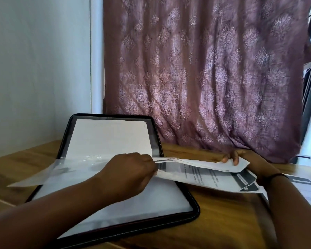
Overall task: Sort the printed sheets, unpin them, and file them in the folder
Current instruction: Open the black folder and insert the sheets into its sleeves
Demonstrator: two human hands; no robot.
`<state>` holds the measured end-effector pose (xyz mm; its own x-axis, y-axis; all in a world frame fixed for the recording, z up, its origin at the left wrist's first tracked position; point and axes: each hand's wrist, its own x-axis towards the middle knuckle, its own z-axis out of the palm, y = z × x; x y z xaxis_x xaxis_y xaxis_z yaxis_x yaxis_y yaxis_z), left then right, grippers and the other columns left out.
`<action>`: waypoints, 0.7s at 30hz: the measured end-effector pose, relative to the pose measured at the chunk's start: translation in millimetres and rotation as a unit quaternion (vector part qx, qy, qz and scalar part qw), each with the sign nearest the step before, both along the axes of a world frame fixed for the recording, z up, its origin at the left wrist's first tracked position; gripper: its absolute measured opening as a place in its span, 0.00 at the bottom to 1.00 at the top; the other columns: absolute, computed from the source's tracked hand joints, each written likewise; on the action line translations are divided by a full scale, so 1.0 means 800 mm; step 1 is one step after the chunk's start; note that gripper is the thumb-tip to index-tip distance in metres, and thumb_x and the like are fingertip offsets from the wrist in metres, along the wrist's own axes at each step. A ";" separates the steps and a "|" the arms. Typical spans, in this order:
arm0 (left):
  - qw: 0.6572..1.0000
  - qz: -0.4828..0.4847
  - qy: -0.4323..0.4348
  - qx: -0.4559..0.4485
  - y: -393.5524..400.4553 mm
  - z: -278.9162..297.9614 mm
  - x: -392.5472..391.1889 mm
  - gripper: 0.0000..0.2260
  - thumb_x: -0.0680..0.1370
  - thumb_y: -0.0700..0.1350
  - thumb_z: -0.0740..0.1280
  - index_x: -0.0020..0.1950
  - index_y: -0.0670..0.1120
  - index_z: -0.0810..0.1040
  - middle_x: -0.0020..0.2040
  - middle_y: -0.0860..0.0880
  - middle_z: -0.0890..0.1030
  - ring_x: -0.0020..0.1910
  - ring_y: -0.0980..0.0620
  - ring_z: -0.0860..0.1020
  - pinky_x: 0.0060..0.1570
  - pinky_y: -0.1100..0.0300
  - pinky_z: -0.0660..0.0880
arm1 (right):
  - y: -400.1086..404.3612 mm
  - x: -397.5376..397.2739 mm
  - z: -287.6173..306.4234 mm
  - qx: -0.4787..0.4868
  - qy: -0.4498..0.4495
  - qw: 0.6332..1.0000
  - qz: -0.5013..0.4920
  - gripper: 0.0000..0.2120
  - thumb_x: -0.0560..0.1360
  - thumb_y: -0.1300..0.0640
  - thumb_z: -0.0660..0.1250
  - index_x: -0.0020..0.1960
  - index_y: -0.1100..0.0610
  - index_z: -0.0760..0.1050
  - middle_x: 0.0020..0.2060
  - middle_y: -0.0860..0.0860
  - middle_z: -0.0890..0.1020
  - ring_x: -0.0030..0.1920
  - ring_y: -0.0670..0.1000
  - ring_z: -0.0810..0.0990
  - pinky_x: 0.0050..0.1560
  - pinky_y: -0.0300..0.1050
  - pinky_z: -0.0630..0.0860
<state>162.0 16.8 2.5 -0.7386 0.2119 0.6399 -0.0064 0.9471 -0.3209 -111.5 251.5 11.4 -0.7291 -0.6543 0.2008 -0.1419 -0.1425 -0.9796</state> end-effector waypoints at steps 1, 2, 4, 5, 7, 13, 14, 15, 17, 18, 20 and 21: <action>1.000 0.000 -0.001 0.000 0.001 -0.002 0.000 0.12 0.76 0.50 0.57 0.42 0.52 0.80 0.38 0.54 0.81 0.32 0.50 0.79 0.26 0.60 0.75 | -0.001 0.002 0.001 0.000 -0.007 1.000 -0.005 0.22 0.71 0.75 0.53 0.22 0.62 0.71 0.35 0.61 0.82 0.42 0.64 0.79 0.39 0.46 0.82; 1.000 -0.001 -0.002 -0.001 0.001 -0.004 0.000 0.12 0.76 0.50 0.57 0.42 0.52 0.80 0.38 0.54 0.81 0.32 0.50 0.79 0.26 0.60 0.75 | -0.005 0.005 0.003 0.005 -0.013 1.000 -0.013 0.19 0.70 0.74 0.55 0.24 0.62 0.72 0.35 0.60 0.83 0.41 0.62 0.80 0.37 0.45 0.82; 1.000 -0.001 0.002 -0.003 0.005 -0.009 0.001 0.12 0.76 0.49 0.57 0.42 0.52 0.81 0.37 0.55 0.81 0.31 0.51 0.79 0.25 0.61 0.74 | -0.019 0.015 0.006 0.040 -0.019 0.999 -0.021 0.13 0.73 0.73 0.58 0.33 0.62 0.74 0.35 0.58 0.83 0.34 0.57 0.81 0.32 0.44 0.80; 1.000 -0.001 0.004 -0.005 0.006 -0.011 0.002 0.12 0.75 0.49 0.58 0.41 0.52 0.81 0.37 0.55 0.80 0.31 0.51 0.79 0.25 0.62 0.74 | -0.031 0.021 0.006 0.066 -0.025 0.997 -0.012 0.10 0.74 0.71 0.59 0.37 0.62 0.75 0.34 0.58 0.82 0.31 0.56 0.81 0.30 0.44 0.79; 1.000 0.005 0.001 -0.006 0.008 -0.016 0.002 0.12 0.74 0.48 0.58 0.40 0.52 0.81 0.36 0.55 0.80 0.30 0.52 0.78 0.24 0.63 0.73 | -0.058 0.033 0.000 0.098 -0.043 0.994 0.006 0.07 0.75 0.68 0.60 0.43 0.63 0.76 0.34 0.58 0.82 0.31 0.55 0.79 0.33 0.45 0.78; 1.000 0.010 0.003 0.015 0.010 -0.026 0.006 0.11 0.74 0.49 0.59 0.42 0.52 0.81 0.39 0.55 0.81 0.31 0.52 0.79 0.25 0.64 0.72 | -0.095 0.048 -0.014 0.128 -0.067 0.990 0.001 0.11 0.77 0.62 0.59 0.50 0.63 0.79 0.43 0.61 0.85 0.36 0.58 0.82 0.42 0.48 0.79; 1.000 0.009 0.012 0.020 0.011 -0.025 0.007 0.10 0.73 0.50 0.61 0.44 0.52 0.82 0.40 0.55 0.82 0.33 0.53 0.80 0.27 0.64 0.74 | -0.094 0.045 -0.015 0.146 -0.058 0.988 -0.006 0.11 0.77 0.62 0.58 0.51 0.62 0.79 0.44 0.62 0.85 0.37 0.58 0.83 0.42 0.48 0.79; 0.999 0.015 0.023 0.024 0.010 -0.025 0.009 0.09 0.72 0.50 0.64 0.47 0.52 0.82 0.43 0.54 0.83 0.35 0.53 0.81 0.30 0.64 0.76 | -0.091 0.044 -0.015 0.170 -0.051 0.984 -0.012 0.11 0.76 0.63 0.58 0.52 0.62 0.78 0.44 0.62 0.85 0.35 0.57 0.82 0.40 0.47 0.79; 0.998 0.044 0.039 0.028 0.005 -0.024 0.011 0.16 0.67 0.52 0.72 0.54 0.50 0.81 0.48 0.51 0.83 0.41 0.51 0.82 0.37 0.61 0.78 | -0.085 0.039 -0.015 0.223 -0.048 0.973 -0.033 0.08 0.74 0.65 0.57 0.48 0.63 0.75 0.36 0.61 0.82 0.29 0.56 0.79 0.33 0.43 0.75; 0.997 0.061 0.038 0.031 0.000 -0.024 0.012 0.21 0.65 0.52 0.75 0.56 0.48 0.80 0.50 0.50 0.83 0.43 0.50 0.82 0.40 0.59 0.79 | -0.080 0.035 -0.014 0.250 -0.057 0.965 -0.048 0.06 0.72 0.62 0.58 0.44 0.62 0.73 0.29 0.59 0.78 0.25 0.55 0.75 0.30 0.39 0.71; 0.995 0.090 0.033 0.026 -0.009 -0.020 0.014 0.23 0.64 0.53 0.76 0.57 0.48 0.80 0.50 0.49 0.83 0.44 0.47 0.82 0.41 0.55 0.79 | -0.071 0.026 -0.014 0.259 -0.097 0.957 -0.085 0.09 0.70 0.54 0.60 0.37 0.60 0.70 0.18 0.54 0.70 0.20 0.50 0.65 0.28 0.34 0.60; 0.995 0.095 0.034 0.021 -0.012 -0.017 0.014 0.22 0.65 0.53 0.75 0.56 0.48 0.80 0.49 0.49 0.83 0.42 0.47 0.82 0.40 0.55 0.79 | -0.065 0.020 -0.016 0.241 -0.116 0.958 -0.102 0.12 0.73 0.52 0.60 0.35 0.59 0.70 0.17 0.54 0.68 0.18 0.49 0.63 0.27 0.33 0.57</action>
